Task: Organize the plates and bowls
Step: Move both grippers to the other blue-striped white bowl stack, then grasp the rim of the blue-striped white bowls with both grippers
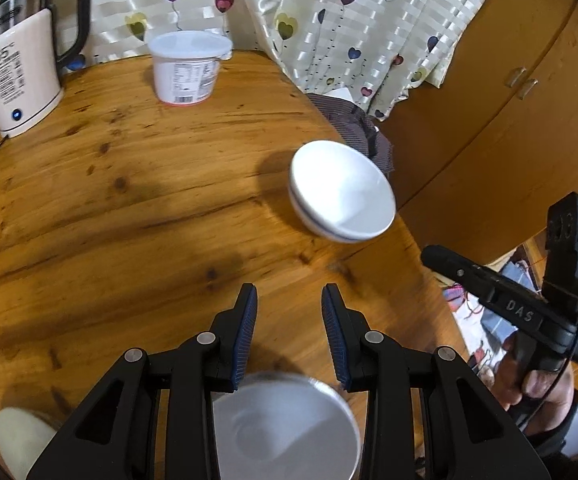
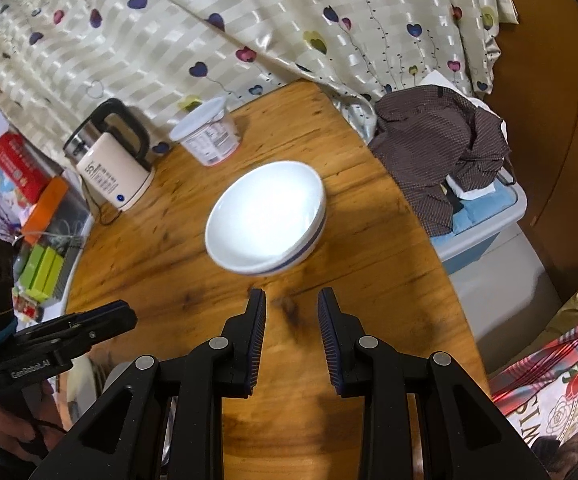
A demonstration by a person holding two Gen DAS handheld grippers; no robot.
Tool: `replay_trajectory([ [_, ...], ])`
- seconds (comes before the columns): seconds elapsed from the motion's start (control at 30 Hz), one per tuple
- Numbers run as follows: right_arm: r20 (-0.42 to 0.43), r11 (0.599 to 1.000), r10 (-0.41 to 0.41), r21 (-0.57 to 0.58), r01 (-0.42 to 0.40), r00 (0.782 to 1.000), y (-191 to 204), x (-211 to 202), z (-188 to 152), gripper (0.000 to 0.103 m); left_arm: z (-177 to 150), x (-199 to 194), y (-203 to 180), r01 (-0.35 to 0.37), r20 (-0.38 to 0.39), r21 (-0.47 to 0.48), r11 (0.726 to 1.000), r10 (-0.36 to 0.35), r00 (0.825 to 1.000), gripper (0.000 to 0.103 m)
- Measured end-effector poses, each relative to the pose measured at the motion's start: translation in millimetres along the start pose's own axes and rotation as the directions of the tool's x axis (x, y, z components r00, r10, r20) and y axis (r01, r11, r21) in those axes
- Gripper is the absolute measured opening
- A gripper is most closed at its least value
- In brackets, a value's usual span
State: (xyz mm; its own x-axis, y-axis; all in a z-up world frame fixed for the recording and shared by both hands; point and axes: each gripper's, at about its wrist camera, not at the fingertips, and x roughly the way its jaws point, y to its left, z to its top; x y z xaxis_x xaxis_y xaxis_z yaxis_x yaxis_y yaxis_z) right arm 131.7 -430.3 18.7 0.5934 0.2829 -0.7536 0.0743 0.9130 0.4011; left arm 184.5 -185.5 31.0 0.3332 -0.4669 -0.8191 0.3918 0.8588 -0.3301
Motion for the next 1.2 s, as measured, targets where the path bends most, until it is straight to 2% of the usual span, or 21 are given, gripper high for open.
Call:
replay_trajectory([
  [0.27, -0.012, 1.0, 0.003, 0.009, -0.003, 1.0, -7, 16, 18, 0.027, 27, 23, -7, 0.027, -0.028, -0.009, 1.0, -0.027, 0.999, 0.035],
  [0.53, -0.02, 1.0, -0.002, 0.012, 0.003, 1.0, -11, 33, 33, 0.027, 45, 54, 4, 0.077, -0.057, -0.092, 0.993, -0.082, 0.995, 0.035],
  [0.9, -0.033, 1.0, -0.005, 0.017, 0.005, 0.999, -16, 52, 40, 0.027, 56, 78, 7, 0.098, -0.046, -0.141, 0.985, -0.106, 0.993, 0.035],
  [1.2, -0.032, 1.0, -0.003, 0.003, 0.003, 0.999, -14, 56, 42, 0.019, 56, 90, 5, 0.115, -0.06, -0.131, 0.985, -0.124, 0.99, 0.035],
])
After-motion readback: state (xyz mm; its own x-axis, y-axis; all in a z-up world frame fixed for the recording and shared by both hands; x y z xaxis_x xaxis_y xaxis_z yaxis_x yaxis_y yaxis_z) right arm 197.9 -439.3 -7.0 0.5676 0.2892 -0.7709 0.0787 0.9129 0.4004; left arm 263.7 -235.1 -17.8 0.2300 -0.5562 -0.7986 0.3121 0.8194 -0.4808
